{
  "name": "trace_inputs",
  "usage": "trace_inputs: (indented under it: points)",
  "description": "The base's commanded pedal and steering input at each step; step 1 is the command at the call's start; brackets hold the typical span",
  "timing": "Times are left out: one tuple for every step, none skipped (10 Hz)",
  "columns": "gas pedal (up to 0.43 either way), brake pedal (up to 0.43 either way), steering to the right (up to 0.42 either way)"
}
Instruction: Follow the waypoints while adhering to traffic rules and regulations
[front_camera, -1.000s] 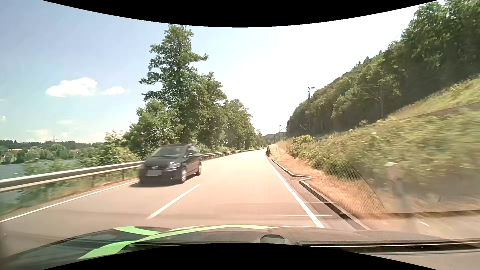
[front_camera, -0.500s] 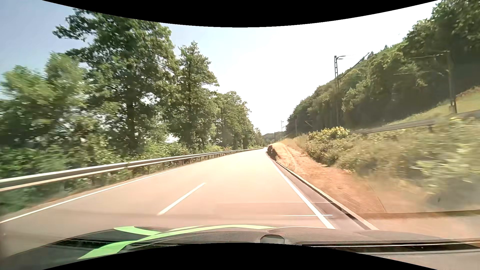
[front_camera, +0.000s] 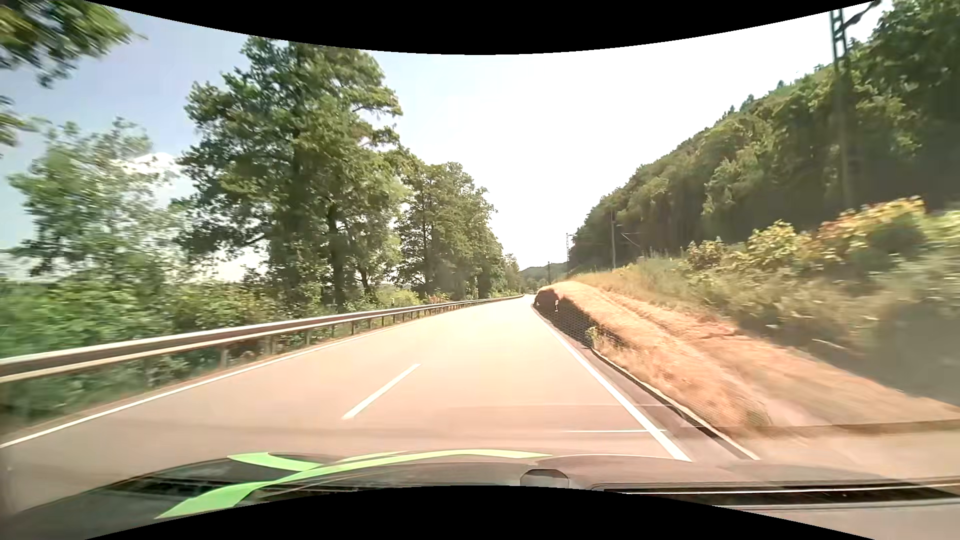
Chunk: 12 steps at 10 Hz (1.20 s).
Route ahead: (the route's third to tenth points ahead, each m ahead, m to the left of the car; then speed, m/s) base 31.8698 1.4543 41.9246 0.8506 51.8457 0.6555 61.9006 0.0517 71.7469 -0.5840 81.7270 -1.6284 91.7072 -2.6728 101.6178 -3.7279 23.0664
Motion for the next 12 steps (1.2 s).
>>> trace_inputs:
  points:
    - [0.22,0.0,0.004]
    - [0.22,0.0,0.004]
    - [0.228,0.0,0.004]
    - [0.228,0.0,0.004]
    - [0.228,0.0,0.004]
    - [0.22,0.0,0.002]
    - [0.197,0.0,0.001]
    - [0.197,0.0,0.002]
    - [0.197,0.0,0.003]
    - [0.197,0.0,0.003]
    - [0.197,0.0,0.003]
    - [0.197,0.0,0.002]
